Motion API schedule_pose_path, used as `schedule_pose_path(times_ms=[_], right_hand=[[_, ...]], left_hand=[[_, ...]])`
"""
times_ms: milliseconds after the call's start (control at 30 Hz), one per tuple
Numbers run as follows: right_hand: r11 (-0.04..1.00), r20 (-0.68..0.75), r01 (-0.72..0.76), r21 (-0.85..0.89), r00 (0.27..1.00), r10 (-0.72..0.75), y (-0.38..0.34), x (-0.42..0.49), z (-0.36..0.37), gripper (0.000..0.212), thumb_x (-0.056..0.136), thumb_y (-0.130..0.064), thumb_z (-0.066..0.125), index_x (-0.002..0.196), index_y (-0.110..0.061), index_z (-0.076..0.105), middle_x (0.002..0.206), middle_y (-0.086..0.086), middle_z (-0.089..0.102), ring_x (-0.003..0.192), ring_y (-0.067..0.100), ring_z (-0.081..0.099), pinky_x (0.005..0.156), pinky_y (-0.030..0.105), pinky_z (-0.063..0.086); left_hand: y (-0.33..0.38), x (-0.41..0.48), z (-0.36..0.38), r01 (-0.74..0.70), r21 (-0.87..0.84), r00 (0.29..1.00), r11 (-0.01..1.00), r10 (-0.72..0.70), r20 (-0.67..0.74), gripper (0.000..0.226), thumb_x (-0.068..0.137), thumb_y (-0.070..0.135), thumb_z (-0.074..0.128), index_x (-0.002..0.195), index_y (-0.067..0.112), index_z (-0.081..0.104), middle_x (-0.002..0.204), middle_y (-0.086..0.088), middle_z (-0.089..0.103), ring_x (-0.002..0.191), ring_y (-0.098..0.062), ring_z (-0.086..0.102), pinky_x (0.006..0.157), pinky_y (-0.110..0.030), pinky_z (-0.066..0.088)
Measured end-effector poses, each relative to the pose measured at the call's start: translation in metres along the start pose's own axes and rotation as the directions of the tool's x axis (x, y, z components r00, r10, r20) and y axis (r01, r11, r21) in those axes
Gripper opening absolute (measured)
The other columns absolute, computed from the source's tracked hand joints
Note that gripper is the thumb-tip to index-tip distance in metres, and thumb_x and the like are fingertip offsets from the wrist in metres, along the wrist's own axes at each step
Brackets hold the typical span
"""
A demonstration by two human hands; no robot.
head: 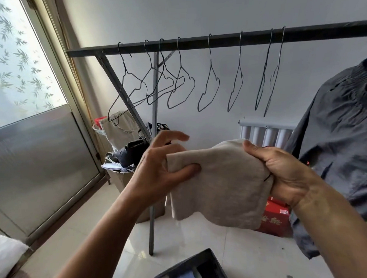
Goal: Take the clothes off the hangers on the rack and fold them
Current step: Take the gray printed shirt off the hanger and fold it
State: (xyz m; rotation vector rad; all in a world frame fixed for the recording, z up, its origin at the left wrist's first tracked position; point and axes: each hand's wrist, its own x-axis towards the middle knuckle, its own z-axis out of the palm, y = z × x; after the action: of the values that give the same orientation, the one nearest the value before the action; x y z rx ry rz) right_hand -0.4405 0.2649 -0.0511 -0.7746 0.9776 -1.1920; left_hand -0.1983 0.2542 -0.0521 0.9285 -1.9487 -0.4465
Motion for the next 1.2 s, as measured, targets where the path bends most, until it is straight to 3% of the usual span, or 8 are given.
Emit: schedule_pose_path(times_ms=[100, 233, 367, 600, 700, 767, 967, 1200], right_hand=[[0.999, 0.131, 0.040, -0.026, 0.991, -0.036, 0.002, -0.002, -0.002, 0.082, 0.054, -0.046, 0.088, 0.115, 0.004, 0.066, 0.110, 0.022, 0.069, 0.100, 0.034, 0.068, 0.088, 0.046, 0.055], [0.982, 0.092, 0.149, -0.113, 0.986, -0.139, 0.006, 0.001, -0.002, 0.104, 0.039, -0.031, 0.096, 0.131, -0.007, 0.053, 0.114, 0.016, 0.066, 0.097, 0.028, 0.068, 0.074, 0.037, 0.057], [0.943, 0.013, 0.268, -0.198, 0.963, -0.270, 0.015, 0.010, 0.003, 0.094, 0.057, -0.021, 0.079, 0.142, -0.023, 0.038, 0.112, 0.015, 0.069, 0.093, 0.025, 0.071, 0.068, 0.034, 0.057], [0.834, -0.022, 0.312, -0.456, 0.932, -0.361, 0.046, 0.040, 0.007, 0.065, 0.071, -0.036, 0.079, 0.128, -0.018, 0.052, 0.082, -0.001, 0.063, 0.068, 0.001, 0.063, 0.057, 0.015, 0.049], [0.976, 0.041, 0.047, -0.211, 0.998, -0.039, 0.066, 0.052, 0.010, 0.106, 0.044, -0.073, 0.080, 0.132, -0.021, 0.050, 0.121, 0.002, 0.066, 0.102, 0.013, 0.067, 0.080, 0.037, 0.054], [0.982, 0.222, -0.185, 0.028, 0.959, 0.175, 0.083, 0.052, 0.022, 0.100, 0.057, -0.072, 0.073, 0.133, -0.012, 0.052, 0.120, 0.010, 0.068, 0.103, 0.026, 0.069, 0.078, 0.045, 0.056], [0.836, 0.330, -0.215, 0.506, 0.943, 0.042, 0.145, 0.077, 0.069, 0.106, 0.050, -0.048, 0.092, 0.139, -0.006, 0.050, 0.137, 0.019, 0.056, 0.124, 0.036, 0.056, 0.099, 0.049, 0.048], [0.960, 0.056, -0.169, 0.225, 0.986, 0.160, 0.187, 0.116, 0.108, 0.040, 0.081, -0.015, 0.069, 0.119, -0.006, 0.065, 0.116, 0.022, 0.068, 0.108, 0.040, 0.065, 0.094, 0.059, 0.049]], left_hand=[[0.006, -0.006, 0.007, 0.220, -0.348, 0.975, 0.911, -0.200, 0.092, 0.028, 0.079, 0.030, 0.074, 0.096, 0.008, 0.071, 0.092, -0.006, 0.068, 0.083, -0.013, 0.066, 0.069, -0.033, 0.055], [0.011, -0.014, 0.014, 0.341, -0.518, 0.933, 0.784, -0.349, 0.085, 0.018, 0.085, 0.026, 0.069, 0.089, 0.009, 0.066, 0.075, 0.000, 0.067, 0.066, -0.009, 0.064, 0.056, -0.022, 0.053], [0.007, -0.023, 0.016, 0.466, -0.650, 0.851, 0.600, -0.506, 0.144, 0.018, 0.080, 0.026, 0.059, 0.083, 0.010, 0.066, 0.068, 0.000, 0.069, 0.058, -0.008, 0.065, 0.051, -0.021, 0.053], [-0.018, -0.038, 0.005, 0.551, -0.690, 0.753, 0.471, -0.636, 0.168, 0.023, 0.094, 0.023, 0.053, 0.081, 0.008, 0.065, 0.067, -0.002, 0.070, 0.057, -0.011, 0.067, 0.049, -0.023, 0.054], [-0.036, -0.042, -0.004, 0.537, -0.720, 0.731, 0.440, -0.668, 0.137, 0.021, 0.097, 0.022, 0.052, 0.089, 0.007, 0.065, 0.073, -0.003, 0.072, 0.062, -0.012, 0.070, 0.053, -0.023, 0.055], [-0.047, -0.044, -0.007, 0.518, -0.755, 0.705, 0.403, -0.701, 0.109, 0.020, 0.096, 0.023, 0.054, 0.097, 0.006, 0.065, 0.079, -0.005, 0.073, 0.068, -0.015, 0.071, 0.056, -0.025, 0.057], [-0.091, -0.055, -0.004, 0.451, -0.831, 0.533, 0.326, -0.845, -0.042, 0.025, 0.093, 0.028, 0.060, 0.109, 0.009, 0.064, 0.095, -0.011, 0.075, 0.081, -0.021, 0.073, 0.062, -0.032, 0.059], [-0.149, -0.091, -0.006, 0.496, -0.837, 0.523, 0.231, -0.849, 0.075, 0.062, 0.079, 0.046, 0.072, 0.124, 0.004, 0.058, 0.118, -0.020, 0.067, 0.104, -0.029, 0.068, 0.081, -0.037, 0.058]])
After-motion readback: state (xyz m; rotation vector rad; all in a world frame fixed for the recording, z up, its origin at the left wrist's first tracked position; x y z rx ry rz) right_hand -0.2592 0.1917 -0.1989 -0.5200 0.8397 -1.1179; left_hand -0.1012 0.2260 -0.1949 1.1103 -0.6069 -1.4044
